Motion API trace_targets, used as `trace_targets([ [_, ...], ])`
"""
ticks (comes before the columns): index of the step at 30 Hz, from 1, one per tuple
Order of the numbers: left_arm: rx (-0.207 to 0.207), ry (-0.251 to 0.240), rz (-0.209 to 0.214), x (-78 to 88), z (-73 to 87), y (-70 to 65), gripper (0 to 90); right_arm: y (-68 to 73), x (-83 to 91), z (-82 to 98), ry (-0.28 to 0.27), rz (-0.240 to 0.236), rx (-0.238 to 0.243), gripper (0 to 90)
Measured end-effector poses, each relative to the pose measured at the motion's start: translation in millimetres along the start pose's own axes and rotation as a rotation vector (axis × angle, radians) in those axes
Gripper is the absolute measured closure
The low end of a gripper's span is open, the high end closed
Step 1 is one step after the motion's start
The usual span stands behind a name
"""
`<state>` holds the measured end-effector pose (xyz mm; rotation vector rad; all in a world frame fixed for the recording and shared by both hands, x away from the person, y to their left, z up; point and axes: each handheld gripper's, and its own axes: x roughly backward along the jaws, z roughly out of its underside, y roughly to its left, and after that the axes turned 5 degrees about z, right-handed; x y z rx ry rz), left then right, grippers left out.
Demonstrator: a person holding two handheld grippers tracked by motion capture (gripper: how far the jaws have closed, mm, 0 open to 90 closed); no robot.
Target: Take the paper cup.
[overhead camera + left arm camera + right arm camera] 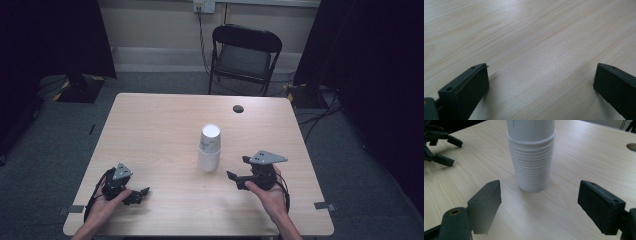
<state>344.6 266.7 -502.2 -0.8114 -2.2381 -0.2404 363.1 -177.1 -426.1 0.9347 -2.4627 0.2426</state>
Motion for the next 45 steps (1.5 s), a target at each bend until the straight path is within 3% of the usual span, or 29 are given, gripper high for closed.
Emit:
trace_targets([
  [12, 0.001, 0.0, 0.001, -0.1, 0.0, -0.1, 0.0, 6.9, -11.9, -29.9, -0.049, -0.046, 0.039, 16.5],
  [18, 0.001, 0.0, 0.0, 0.0, 0.0, 0.0, 0.0, 2.6, -22.5, -43.9, -0.073, -0.072, 0.015, 14.5],
  [27, 0.0, 0.0, 0.001, 0.0, 0.0, 0.0, 0.0, 2.8, -43.4, -67.4, -0.085, -0.075, 0.028, 13.8],
  [36, 0.001, -0.001, 0.0, 0.0, 0.0, -0.1, 0.0, 7.4, -62.1, -81.8, -0.091, -0.077, 0.044, 14.7],
  [45, 0.0, 0.0, 0.001, 0.0, 0.0, 0.0, 0.0, 5.3, -76.5, -81.1, -0.075, -0.091, 0.051, 20.1],
])
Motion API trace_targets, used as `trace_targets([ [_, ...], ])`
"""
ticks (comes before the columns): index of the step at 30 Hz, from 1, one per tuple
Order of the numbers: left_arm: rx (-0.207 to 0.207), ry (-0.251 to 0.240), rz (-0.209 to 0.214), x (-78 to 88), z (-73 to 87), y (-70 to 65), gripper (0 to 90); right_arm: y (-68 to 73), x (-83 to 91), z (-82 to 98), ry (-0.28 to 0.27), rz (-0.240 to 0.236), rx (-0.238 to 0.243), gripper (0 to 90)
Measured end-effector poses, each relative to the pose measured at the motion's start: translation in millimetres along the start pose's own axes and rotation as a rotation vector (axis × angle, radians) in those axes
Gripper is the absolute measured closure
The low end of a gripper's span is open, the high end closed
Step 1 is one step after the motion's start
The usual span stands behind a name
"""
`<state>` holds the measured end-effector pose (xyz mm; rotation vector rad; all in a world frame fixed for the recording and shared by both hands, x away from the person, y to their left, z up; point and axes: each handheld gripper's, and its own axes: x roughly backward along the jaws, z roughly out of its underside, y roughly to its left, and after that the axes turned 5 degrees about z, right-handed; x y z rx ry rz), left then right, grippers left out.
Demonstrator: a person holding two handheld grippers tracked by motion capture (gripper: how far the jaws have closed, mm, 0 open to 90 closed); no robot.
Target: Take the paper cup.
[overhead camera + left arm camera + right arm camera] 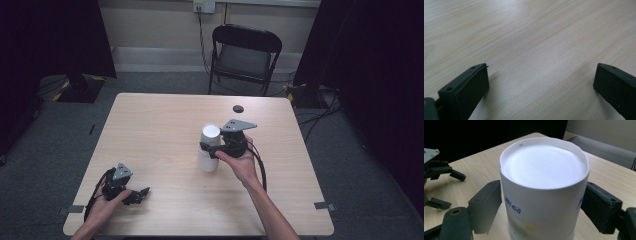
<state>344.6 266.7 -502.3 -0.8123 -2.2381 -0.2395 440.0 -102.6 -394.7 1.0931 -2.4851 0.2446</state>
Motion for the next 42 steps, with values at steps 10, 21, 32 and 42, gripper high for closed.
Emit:
trace_targets([
  [10, 0.0, 0.0, 0.0, 0.0, 0.0, 0.0, 0.0, -3.1, -7.6, 4.1, 0.009, -0.002, -0.016, 23.1],
  [21, 0.0, 0.0, -0.001, 0.0, 0.0, 0.0, 0.0, -0.2, -10.7, 5.6, 0.016, 0.003, -0.012, 27.2],
  [32, 0.0, 0.0, 0.0, 0.0, 0.0, 0.0, 0.0, 1.2, -7.5, 1.8, -0.003, 0.011, -0.008, 27.9],
  [42, 0.0, 0.0, 0.0, 0.0, 0.0, 0.0, 0.0, -1.3, -1.4, -3.9, -0.028, 0.012, -0.028, 27.7],
])
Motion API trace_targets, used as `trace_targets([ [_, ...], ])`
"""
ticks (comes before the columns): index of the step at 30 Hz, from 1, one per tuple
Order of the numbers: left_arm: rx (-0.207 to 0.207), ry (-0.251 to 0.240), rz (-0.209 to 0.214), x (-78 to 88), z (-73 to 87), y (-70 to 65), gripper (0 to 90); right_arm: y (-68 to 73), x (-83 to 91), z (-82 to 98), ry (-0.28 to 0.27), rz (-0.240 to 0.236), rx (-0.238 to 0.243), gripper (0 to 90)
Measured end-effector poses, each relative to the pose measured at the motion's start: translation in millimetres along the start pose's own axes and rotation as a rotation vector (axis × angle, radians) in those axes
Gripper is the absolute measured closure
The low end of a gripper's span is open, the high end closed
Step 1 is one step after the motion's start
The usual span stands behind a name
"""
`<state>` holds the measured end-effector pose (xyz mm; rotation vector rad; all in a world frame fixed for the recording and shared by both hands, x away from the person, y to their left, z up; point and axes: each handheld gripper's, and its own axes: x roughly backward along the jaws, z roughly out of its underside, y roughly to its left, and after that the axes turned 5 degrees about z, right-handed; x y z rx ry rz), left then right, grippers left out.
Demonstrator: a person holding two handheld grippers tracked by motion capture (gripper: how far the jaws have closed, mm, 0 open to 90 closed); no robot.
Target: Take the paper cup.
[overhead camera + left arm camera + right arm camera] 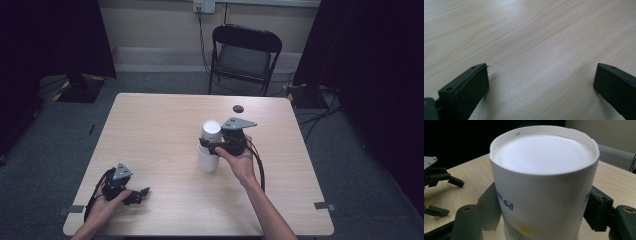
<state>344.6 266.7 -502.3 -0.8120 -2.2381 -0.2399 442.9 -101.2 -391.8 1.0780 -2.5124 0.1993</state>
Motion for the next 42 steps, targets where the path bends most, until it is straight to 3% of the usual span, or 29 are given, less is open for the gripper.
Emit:
trace_targets([
  [29, 0.0, 0.0, -0.001, 0.0, 0.0, 0.0, 0.0, -1.7, 11.2, -17.5, -0.054, -0.001, -0.049, 28.8],
  [42, 0.002, -0.001, 0.0, -0.1, 0.0, -0.1, 0.0, -2.0, 25.5, -30.3, -0.087, -0.021, -0.063, 29.4],
])
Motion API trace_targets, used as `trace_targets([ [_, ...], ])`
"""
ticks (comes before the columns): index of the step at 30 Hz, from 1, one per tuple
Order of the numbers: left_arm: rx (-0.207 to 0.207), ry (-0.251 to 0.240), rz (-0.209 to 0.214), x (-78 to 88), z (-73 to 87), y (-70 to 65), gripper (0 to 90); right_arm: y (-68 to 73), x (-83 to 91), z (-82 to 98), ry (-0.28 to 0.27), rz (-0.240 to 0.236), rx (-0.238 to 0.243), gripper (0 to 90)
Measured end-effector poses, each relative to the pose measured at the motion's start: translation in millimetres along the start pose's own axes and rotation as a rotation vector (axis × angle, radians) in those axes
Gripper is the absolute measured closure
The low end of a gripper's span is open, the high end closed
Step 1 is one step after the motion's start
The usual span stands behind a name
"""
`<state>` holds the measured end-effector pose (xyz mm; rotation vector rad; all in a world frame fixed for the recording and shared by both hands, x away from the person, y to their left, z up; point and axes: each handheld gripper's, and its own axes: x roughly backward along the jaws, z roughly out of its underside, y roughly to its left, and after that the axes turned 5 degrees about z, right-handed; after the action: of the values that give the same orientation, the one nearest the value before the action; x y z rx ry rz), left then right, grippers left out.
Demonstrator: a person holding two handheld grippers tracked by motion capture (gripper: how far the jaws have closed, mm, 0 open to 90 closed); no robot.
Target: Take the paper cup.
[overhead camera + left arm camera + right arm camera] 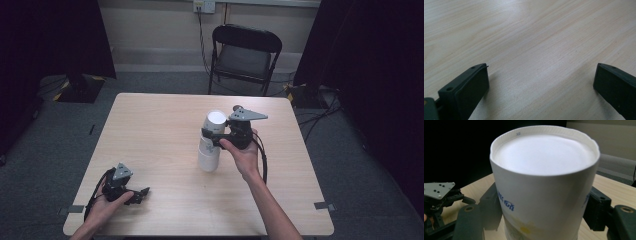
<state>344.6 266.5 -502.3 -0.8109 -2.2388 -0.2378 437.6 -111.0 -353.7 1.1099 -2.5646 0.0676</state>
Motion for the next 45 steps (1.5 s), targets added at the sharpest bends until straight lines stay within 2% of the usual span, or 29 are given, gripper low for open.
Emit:
trace_targets([
  [2, 0.003, 0.002, -0.003, 0.0, -0.2, -0.3, 0.0, -0.1, 3.6, -2.0, -0.018, 0.005, 0.0, 29.4],
  [5, 0.01, 0.002, -0.01, -0.5, -0.6, -1.1, 0.0, -0.6, 7.5, -3.7, -0.042, -0.01, -0.024, 29.4],
  [6, 0.015, 0.0, -0.014, -0.8, -0.7, -1.6, 0.0, 0.0, 10.9, -5.3, -0.046, -0.001, -0.01, 29.4],
  [12, 0.017, 0.001, -0.017, -0.7, -0.8, -1.7, 0.0, 1.2, 21.9, -7.3, -0.045, -0.001, 0.004, 29.5],
  [22, 0.02, -0.003, -0.025, -0.7, -1.1, -2.2, 0.3, 5.4, 44.9, -5.2, -0.071, -0.014, 0.011, 29.5],
  [24, 0.017, -0.003, -0.025, 0.0, -1.4, -2.0, 3.7, 6.2, 47.3, -4.7, -0.068, -0.013, 0.011, 29.5],
  [25, 0.014, -0.005, -0.022, 1.2, -2.0, -1.7, 9.9, 8.0, 52.2, -2.9, -0.059, -0.016, 0.019, 29.5],
  [26, 0.014, -0.01, -0.021, 2.1, -2.6, -1.9, 9.9, 8.0, 52.2, -2.9, -0.059, -0.016, 0.019, 29.5],
  [27, -0.001, -0.008, -0.032, 4.3, -4.5, -2.9, 22.0, 9.9, 56.8, -0.1, -0.054, -0.014, 0.023, 29.5],
  [29, -0.006, -0.007, -0.031, 3.7, -5.8, -5.4, 15.9, 12.2, 60.8, 4.0, -0.055, -0.007, 0.024, 29.5],
  [31, -0.01, -0.011, -0.028, 3.8, -6.5, -6.5, 17.3, 15.5, 64.4, 9.8, -0.048, -0.015, 0.024, 29.5],
  [35, -0.019, -0.027, -0.023, 5.0, -9.6, -9.4, 17.5, 22.9, 68.2, 21.0, -0.027, -0.026, 0.033, 29.7],
  [37, -0.032, -0.053, -0.02, 8.9, -10.8, -11.0, 18.8, 25.1, 68.4, 23.7, -0.024, -0.026, 0.042, 29.8],
  [38, -0.032, -0.083, -0.021, 14.7, -12.6, -13.8, 22.1, 29.7, 69.0, 28.6, -0.023, -0.026, 0.048, 29.8],
  [41, -0.048, -0.111, -0.019, 19.6, -14.9, -16.5, 22.2, 37.4, 67.7, 33.9, -0.004, -0.042, 0.066, 29.8],
  [43, -0.04, -0.164, 0.017, 25.2, -17.8, -20.7, 22.7, 42.3, 66.1, 36.6, -0.002, -0.06, 0.061, 29.9],
  [44, -0.04, -0.164, 0.017, 25.2, -17.8, -20.7, 23.5, 44.5, 65.5, 37.6, 0.002, -0.066, 0.058, 30.0],
  [45, -0.049, -0.178, 0.036, 26.5, -20.2, -25.0, 23.5, 46.3, 64.8, 38.6, 0.005, -0.075, 0.056, 30.3],
])
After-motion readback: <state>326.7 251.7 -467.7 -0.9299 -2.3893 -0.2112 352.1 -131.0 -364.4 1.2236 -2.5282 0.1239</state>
